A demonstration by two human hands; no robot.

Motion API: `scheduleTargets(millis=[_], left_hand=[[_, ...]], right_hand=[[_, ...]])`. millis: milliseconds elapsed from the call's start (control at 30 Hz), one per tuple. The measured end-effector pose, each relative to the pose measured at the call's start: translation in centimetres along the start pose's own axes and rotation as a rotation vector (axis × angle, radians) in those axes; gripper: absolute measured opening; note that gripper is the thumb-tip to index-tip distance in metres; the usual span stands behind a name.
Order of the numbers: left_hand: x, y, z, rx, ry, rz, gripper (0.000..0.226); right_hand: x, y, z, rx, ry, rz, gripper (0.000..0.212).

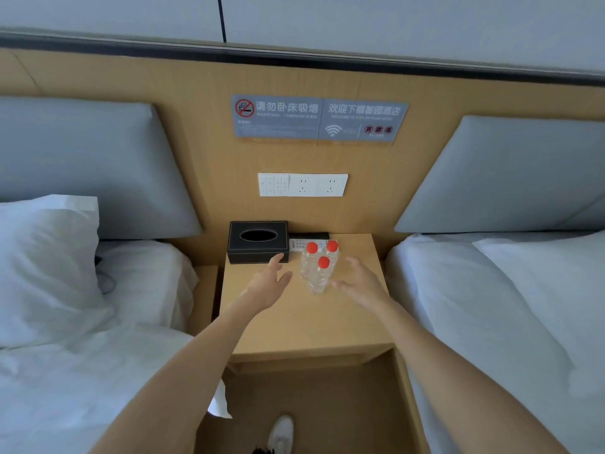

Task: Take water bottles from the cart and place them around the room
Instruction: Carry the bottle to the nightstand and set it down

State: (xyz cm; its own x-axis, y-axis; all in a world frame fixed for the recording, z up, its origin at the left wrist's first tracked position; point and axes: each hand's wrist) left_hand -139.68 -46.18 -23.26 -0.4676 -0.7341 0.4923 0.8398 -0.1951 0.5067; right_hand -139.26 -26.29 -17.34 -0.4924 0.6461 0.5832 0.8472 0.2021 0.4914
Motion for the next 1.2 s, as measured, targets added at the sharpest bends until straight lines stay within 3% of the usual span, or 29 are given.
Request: scheduleTargets(millis=[767,1200], left_hand=[[-1.3,-3.3,1.5,-0.027,-0.070,-0.051,0.058],[-6.8,-12.8,-4.1,-0.020,-0.230,-0.044,0.057]], right_hand=[[0.8,-2.6,3.5,-0.090,-0.022,0.006,0.073],[-4.5,-12.8,9.6,-0.040,-0.183,0.036,0.062]])
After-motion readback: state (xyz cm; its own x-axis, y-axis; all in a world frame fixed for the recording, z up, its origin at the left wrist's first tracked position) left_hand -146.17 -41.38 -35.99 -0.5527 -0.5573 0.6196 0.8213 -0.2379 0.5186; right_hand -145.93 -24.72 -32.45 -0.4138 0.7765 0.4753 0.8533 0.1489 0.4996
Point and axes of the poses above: each hand's wrist, its own y-axis away from the middle knuckle, its own x-axis out of the back of the hand, z = x × y, and after that the axes turned 10 degrees about -z, right-handed
